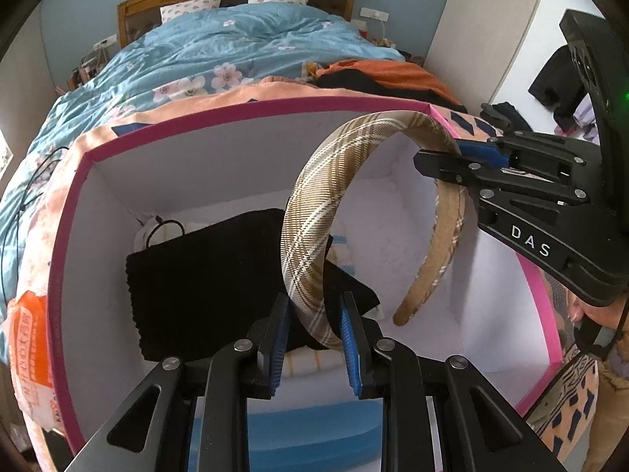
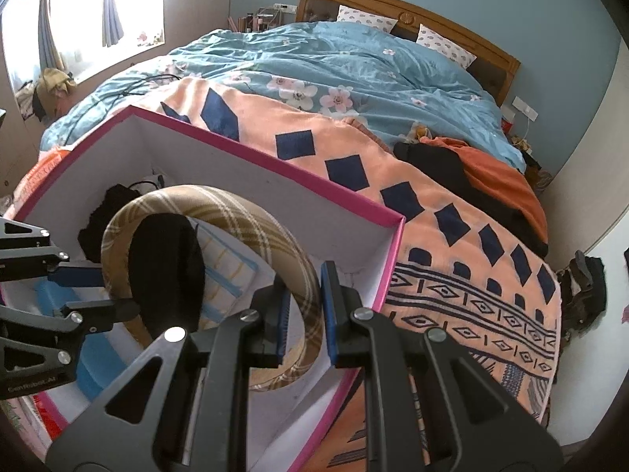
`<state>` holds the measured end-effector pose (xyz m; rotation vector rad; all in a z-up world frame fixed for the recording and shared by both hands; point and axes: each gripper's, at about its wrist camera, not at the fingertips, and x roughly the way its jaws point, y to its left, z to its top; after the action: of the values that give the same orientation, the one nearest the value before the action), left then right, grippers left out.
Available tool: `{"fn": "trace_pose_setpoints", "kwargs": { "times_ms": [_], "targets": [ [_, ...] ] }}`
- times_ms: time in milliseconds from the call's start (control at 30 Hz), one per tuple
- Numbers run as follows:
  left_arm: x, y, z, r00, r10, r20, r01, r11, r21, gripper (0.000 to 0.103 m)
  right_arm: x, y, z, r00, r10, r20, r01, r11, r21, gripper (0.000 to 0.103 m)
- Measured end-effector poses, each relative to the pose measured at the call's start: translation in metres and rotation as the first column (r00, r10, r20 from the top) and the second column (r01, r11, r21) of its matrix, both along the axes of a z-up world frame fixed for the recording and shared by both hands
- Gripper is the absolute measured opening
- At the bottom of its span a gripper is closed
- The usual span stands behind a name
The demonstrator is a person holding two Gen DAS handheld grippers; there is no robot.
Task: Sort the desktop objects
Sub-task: 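Carry the plaid headband with the right gripper over the magenta box, then lower the headband into the box and open the right gripper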
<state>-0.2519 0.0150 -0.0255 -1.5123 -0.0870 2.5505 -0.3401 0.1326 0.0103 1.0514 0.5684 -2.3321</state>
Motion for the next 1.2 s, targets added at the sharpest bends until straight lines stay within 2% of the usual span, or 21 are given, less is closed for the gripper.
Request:
{"fn": "trace_pose_setpoints", "kwargs": {
  "times_ms": [400, 467, 533, 900, 967, 1067, 1200],
  "targets": [
    [-0.011, -0.004, -0.009, 0.999, 0.015, 0.051, -0.016, 1.000, 0.015, 0.027, -0.011, -0.003, -0.011, 1.000, -0.016, -0.002, 0.016, 0.999, 0.034, 0.017],
    [-0.012, -0.004, -0.010, 0.998, 0.017, 0.062, -0.018, 1.000, 0.011, 0.027, -0.010, 0.000, -0.010, 1.000, -0.018, -0.005, 0.018, 1.000, 0.015, 0.020],
    [-0.014, -0.004, -0.011, 0.997, 0.020, 0.072, -0.020, 1.000, 0.008, 0.028, -0.008, 0.004, -0.008, 1.000, -0.023, -0.008, 0.023, 1.000, -0.005, 0.027],
    [-0.026, -0.003, -0.024, 0.984, 0.027, 0.177, -0.025, 1.000, -0.010, 0.027, 0.011, 0.018, -0.002, 1.000, -0.004, -0.019, 0.003, 0.998, -0.069, 0.029],
    [-0.027, -0.002, -0.026, 0.980, 0.030, 0.199, -0.032, 0.999, 0.006, 0.025, 0.013, 0.022, 0.000, 1.000, -0.003, -0.015, 0.002, 0.996, -0.089, 0.030],
    [-0.029, -0.003, -0.028, 0.975, 0.043, 0.219, -0.055, 0.997, 0.045, 0.016, 0.017, 0.026, 0.001, 1.000, 0.000, -0.013, -0.001, 0.994, -0.111, 0.032],
    [-0.032, -0.008, -0.030, 0.967, 0.097, 0.234, -0.125, 0.986, 0.106, 0.014, 0.023, 0.029, 0.000, 1.000, 0.005, -0.007, -0.006, 0.990, -0.138, 0.036]
  ]
}}
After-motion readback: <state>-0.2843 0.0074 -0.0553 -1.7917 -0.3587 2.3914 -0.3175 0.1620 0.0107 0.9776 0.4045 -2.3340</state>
